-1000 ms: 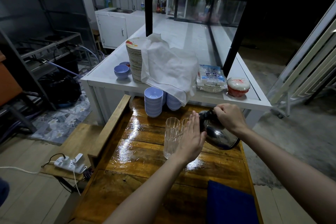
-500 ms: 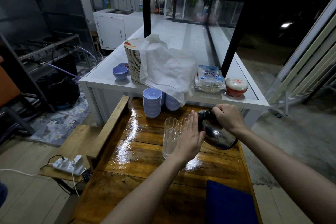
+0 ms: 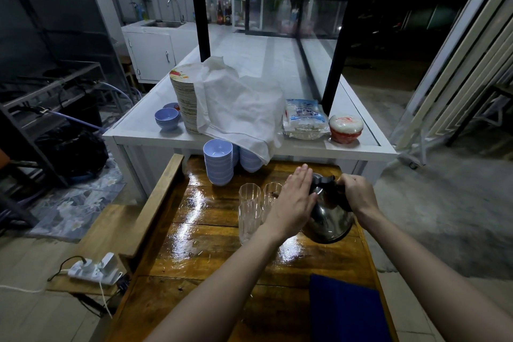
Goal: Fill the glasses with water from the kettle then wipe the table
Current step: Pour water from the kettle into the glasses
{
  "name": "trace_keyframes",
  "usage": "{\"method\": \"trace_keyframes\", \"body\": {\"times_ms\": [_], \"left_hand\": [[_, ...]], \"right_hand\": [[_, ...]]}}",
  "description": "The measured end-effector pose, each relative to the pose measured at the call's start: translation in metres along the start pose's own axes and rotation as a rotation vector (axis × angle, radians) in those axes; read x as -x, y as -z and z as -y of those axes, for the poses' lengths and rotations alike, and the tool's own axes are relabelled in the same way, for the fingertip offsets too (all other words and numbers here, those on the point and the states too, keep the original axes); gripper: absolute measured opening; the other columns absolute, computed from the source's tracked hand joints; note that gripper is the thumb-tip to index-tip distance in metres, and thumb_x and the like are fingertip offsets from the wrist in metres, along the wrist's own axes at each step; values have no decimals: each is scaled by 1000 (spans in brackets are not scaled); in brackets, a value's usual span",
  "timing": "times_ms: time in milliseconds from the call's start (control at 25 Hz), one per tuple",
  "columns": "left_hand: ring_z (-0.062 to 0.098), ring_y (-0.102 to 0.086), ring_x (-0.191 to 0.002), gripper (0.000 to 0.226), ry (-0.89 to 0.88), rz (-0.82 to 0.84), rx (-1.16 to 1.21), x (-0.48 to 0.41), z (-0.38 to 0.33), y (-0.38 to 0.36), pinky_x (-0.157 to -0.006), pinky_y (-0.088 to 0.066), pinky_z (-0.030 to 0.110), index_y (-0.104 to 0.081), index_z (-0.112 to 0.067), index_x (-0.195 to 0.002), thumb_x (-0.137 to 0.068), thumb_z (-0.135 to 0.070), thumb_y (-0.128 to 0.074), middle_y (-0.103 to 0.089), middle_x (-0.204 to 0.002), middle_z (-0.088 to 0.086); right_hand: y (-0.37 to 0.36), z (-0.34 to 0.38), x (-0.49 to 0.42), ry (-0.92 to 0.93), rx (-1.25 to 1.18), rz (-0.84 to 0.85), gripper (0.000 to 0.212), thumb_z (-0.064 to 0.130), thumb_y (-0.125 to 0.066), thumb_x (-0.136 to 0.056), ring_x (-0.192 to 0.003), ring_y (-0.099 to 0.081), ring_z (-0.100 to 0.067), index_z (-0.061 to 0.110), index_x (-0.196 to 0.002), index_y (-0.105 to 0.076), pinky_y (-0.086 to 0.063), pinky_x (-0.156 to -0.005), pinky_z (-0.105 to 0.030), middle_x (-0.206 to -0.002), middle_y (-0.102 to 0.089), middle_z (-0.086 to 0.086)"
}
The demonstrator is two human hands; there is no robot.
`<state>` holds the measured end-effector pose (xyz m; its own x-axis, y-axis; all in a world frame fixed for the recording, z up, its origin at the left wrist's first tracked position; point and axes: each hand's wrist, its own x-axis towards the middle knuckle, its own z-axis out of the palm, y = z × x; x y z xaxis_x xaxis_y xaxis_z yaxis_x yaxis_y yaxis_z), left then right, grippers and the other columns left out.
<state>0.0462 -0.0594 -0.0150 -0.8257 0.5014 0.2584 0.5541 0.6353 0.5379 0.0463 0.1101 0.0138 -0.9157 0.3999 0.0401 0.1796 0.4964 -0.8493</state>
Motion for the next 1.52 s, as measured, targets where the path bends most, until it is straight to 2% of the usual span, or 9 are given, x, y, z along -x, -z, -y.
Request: {"method": "trace_keyframes", "body": {"times_ms": [120,280,440,600,960,1280,1520], "left_hand": [[13,5,-151,70,-43,56,-57,-13,-2,0,-124,2,31,-6,-10,-156,-98,-51,-10,-2,-164,6],[12,8,-151,61,-40,120,-41,-25,0,-1,-124,1,33,-3,-12,-156,-105,-40,-23,3,-164,5],[13,10,-151,61,10,133,16,-36,0,-3,-124,2,33,3,-12,-156,-106,-33,-25,8,-164,5],[15,9,-151,62,101,115,109,-47,1,-3,-122,4,29,4,-8,-155,-106,-30,-29,9,-164,7],[10,16,-147,64,257,40,247,-58,3,-13,-120,8,25,9,-9,-154,-106,-29,-29,15,-163,6],[4,19,-143,64,312,0,260,-60,4,-21,-120,8,25,11,-12,-154,-106,-30,-28,17,-162,2],[7,17,-146,64,301,-6,258,-60,6,-21,-120,8,24,11,-11,-154,-106,-30,-28,16,-163,4]], "right_hand": [[2,-8,-2,-63,-38,-45,32,23,-49,-87,-63,-49,-24,9,-59,-57,-38,-61,-37,-62,-55,-9],[10,-10,-12,-29,6,-44,35,17,-50,-89,-65,-49,-27,-3,-64,-62,-36,-60,-36,-65,-59,-15],[14,-3,-31,70,80,-36,43,30,-44,-79,-67,-56,-35,-6,-65,-63,-39,-58,-38,-69,-64,-23],[15,16,-51,175,191,39,46,33,-39,-75,-58,-47,-24,-6,-61,-57,-30,-53,-34,-61,-59,-16],[5,27,-83,302,261,187,32,31,-40,-78,-53,-41,-19,16,-50,-44,-28,-53,-34,-52,-46,-4],[-2,25,-93,345,270,232,33,33,-40,-78,-53,-41,-19,14,-52,-48,-29,-53,-34,-54,-49,-6],[-3,26,-95,354,288,226,35,29,-43,-83,-54,-43,-19,13,-53,-51,-31,-53,-33,-55,-50,-5]]}}
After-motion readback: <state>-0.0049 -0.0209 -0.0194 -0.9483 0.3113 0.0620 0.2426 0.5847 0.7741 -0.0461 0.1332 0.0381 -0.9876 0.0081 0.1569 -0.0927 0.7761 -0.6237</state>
